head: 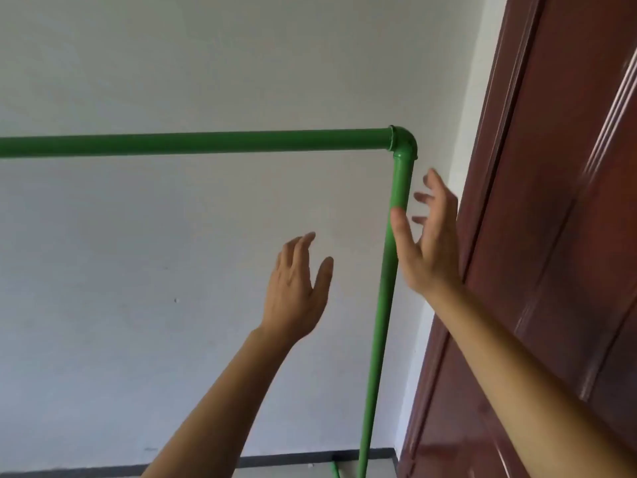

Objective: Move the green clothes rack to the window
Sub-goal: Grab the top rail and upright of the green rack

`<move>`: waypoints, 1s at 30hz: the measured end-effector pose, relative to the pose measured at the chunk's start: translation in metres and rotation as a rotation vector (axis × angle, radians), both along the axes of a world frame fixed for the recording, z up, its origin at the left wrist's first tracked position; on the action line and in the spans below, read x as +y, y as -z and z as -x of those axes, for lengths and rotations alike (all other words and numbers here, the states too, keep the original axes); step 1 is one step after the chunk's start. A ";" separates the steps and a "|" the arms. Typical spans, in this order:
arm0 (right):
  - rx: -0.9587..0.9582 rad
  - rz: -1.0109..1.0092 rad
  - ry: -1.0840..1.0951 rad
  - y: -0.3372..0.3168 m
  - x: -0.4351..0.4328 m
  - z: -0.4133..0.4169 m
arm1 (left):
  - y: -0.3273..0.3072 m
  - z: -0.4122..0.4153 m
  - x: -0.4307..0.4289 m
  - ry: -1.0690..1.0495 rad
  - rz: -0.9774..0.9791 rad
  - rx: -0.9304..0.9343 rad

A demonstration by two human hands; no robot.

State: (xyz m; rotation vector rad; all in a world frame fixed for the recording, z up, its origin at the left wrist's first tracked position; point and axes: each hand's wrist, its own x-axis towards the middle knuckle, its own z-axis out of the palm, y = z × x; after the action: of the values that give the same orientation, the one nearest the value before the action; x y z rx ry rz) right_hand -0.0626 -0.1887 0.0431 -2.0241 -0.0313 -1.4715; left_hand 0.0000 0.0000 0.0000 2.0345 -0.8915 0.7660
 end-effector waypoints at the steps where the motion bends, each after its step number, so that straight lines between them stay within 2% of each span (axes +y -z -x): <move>1: -0.032 -0.034 -0.039 -0.011 -0.006 -0.006 | 0.003 -0.002 -0.007 0.003 0.008 0.029; 4: -0.043 -0.132 -0.174 -0.045 -0.020 -0.026 | -0.001 -0.010 -0.032 -0.091 0.072 -0.073; 7: -0.062 -0.133 -0.362 -0.056 -0.022 -0.047 | -0.031 -0.029 -0.043 -0.310 0.185 -0.335; 10: -0.049 -0.199 -0.594 -0.051 -0.022 -0.058 | -0.069 -0.043 -0.038 -0.546 0.184 -0.570; 12: -0.061 -0.250 -0.713 -0.047 -0.020 -0.061 | -0.091 -0.051 -0.032 -0.688 0.118 -0.632; 16: -0.099 -0.290 -0.838 -0.041 -0.021 -0.067 | -0.120 -0.067 -0.014 -0.840 0.047 -0.594; 19: -0.098 -0.329 -0.856 -0.032 -0.021 -0.066 | -0.132 -0.080 0.002 -0.829 0.099 -0.603; 24: 0.022 -0.383 -0.797 -0.009 -0.010 -0.059 | -0.143 -0.098 0.028 -0.793 0.079 -0.742; 30: 0.165 -0.626 -0.630 0.009 0.009 -0.050 | -0.149 -0.108 0.044 -0.835 0.020 -0.806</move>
State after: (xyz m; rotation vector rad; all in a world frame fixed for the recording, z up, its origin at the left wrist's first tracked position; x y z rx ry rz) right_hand -0.0129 -0.1794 0.0340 -1.4259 -0.1133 -0.7814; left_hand 0.1076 0.0439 0.1490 2.0603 -0.3639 2.1299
